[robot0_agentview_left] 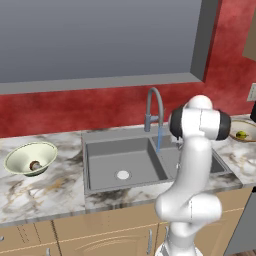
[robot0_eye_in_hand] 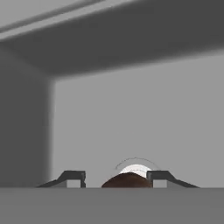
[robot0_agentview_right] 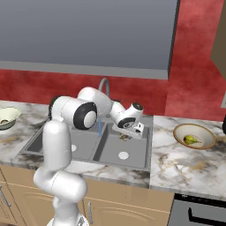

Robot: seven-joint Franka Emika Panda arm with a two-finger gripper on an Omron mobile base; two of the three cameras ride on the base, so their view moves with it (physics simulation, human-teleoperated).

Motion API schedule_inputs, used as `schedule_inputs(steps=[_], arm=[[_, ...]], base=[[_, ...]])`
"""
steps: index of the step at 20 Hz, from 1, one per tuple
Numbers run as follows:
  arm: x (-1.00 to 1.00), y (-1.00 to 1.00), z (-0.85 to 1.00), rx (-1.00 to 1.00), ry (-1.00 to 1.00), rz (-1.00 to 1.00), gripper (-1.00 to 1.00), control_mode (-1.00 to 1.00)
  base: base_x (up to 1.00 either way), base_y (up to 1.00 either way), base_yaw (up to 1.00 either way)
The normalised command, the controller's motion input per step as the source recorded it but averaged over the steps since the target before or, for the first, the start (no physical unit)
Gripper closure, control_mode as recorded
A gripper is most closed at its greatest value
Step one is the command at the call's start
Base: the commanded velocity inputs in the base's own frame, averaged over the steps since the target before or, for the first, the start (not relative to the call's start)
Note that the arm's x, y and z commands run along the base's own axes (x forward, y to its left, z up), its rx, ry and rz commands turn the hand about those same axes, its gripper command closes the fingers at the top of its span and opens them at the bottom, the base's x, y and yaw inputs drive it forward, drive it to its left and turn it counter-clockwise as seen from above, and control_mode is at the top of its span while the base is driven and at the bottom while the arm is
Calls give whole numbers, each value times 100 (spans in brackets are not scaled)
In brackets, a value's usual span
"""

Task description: Pick the mushrooms from the sink and place them in one bowl. Place the pear in the other bowl. Then turn off the sink faucet.

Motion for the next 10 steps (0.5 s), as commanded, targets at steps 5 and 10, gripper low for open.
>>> schedule_inputs(steps=[5, 10], arm=[[-39, 2, 100, 6, -9, -2, 100, -100], [-34, 31, 95, 8, -1, 0, 100, -100]], base=[[0, 0, 0], [0, 0, 0]])
